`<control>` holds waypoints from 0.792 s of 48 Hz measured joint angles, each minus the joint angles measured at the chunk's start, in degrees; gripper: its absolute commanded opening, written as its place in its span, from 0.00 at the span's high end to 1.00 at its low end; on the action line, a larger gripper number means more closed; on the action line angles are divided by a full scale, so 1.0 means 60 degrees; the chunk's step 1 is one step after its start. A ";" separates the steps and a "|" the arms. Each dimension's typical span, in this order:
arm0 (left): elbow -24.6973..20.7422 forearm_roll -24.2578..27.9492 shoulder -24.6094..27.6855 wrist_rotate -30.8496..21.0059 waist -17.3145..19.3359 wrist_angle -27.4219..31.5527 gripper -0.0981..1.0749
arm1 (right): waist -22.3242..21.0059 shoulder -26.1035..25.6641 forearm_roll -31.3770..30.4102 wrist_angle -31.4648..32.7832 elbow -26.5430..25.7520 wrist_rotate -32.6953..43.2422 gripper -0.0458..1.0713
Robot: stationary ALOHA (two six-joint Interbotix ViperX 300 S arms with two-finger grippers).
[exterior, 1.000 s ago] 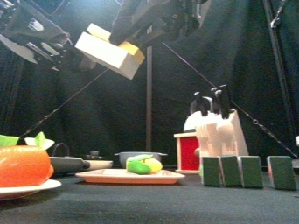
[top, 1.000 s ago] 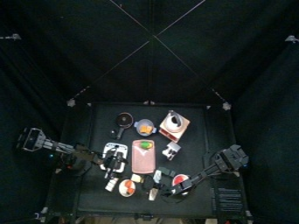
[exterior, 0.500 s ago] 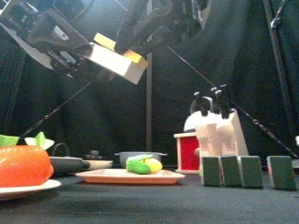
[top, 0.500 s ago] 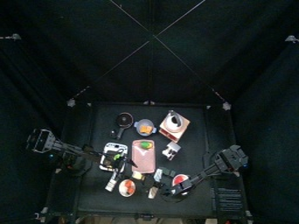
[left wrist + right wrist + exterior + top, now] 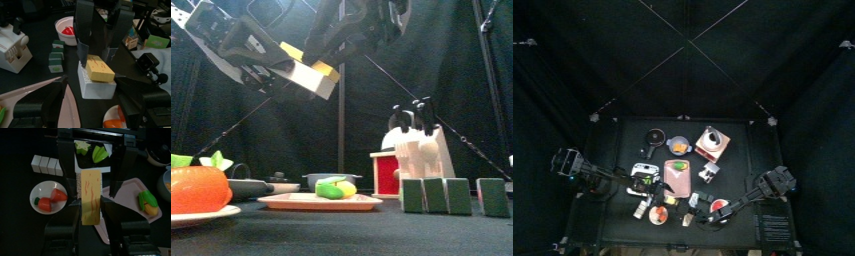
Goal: Grab egg sushi with both hands
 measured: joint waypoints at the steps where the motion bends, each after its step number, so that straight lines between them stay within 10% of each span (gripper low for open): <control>1: -0.0015 0.0000 0.0015 0.0000 0.0000 0.0000 0.09 | 0.0000 0.0000 0.0015 0.0000 0.0000 0.0000 0.83; 21: -0.0176 -0.0015 0.0234 0.0015 -0.0015 0.0000 0.14 | 0.0000 0.0000 0.0000 0.0015 -0.0029 0.0015 0.83; 38: -0.0176 0.0015 0.0234 0.0059 0.0015 0.0000 0.48 | -0.0015 0.0000 0.0000 0.0044 0.0000 0.0029 0.83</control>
